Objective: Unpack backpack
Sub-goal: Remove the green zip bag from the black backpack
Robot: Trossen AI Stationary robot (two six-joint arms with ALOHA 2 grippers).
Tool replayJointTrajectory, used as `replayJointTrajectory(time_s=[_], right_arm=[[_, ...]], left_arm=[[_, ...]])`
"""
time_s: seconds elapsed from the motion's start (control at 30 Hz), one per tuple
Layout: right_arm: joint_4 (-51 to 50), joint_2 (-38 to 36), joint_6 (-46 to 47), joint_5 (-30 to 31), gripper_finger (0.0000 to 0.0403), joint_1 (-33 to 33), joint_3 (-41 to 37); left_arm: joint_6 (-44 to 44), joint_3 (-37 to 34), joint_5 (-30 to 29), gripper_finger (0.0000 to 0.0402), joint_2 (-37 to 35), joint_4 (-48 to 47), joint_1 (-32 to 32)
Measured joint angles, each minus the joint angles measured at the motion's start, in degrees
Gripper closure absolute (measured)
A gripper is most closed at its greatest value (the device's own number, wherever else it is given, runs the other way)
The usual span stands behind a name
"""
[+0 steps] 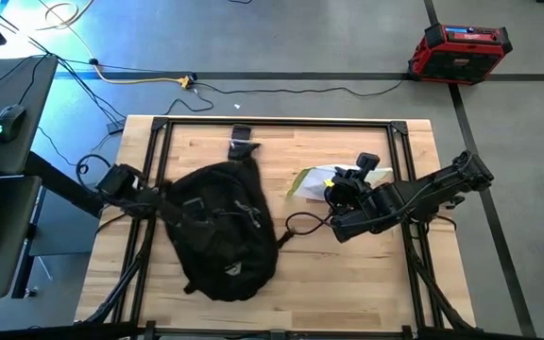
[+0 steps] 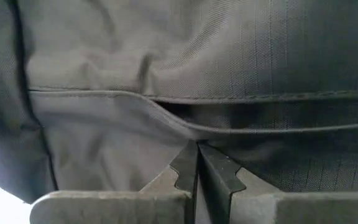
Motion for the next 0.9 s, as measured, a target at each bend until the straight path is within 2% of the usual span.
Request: replayJointTrajectory(time_s=[0.13,0.23,0.47,0.6,0.67,0.77,0.9], right_arm=[[0.2,0.0,0.4,-0.1,0.0403,0.0,0.0],[0.2,0.0,0.5,-0.7,0.0403,0.1,0.0],[0.2,0.0,0.5,-1.2,0.0403,0.2,0.0],[0.2,0.0,0.5,-1.1,0.0403,0.1,0.0],[0.5,0.0,0.5,-1.1,0.0403,0.1,0.0],[0.7,0.0,0.5,-1.3,0.0403,0.1,0.0],[0.8,0.0,0.5,-1.6,0.0403,0.2,0.0]], left_arm=[[12.3,4.0,-6.4,0.0401,0.5,3.1,0.8],[15.8,6.7,-6.8,0.0401,0.5,3.9,0.5],[7.1,12.2,-7.8,0.0401,0.6,1.7,-1.4],[4.5,13.0,-7.9,0.0401,0.5,8.8,-2.1],[5.3,11.8,-7.0,0.0401,0.4,14.3,-1.4],[7.0,8.1,-1.8,0.0401,0.4,20.4,0.6],[5.3,3.6,-0.5,0.0401,0.0,19.5,2.0]])
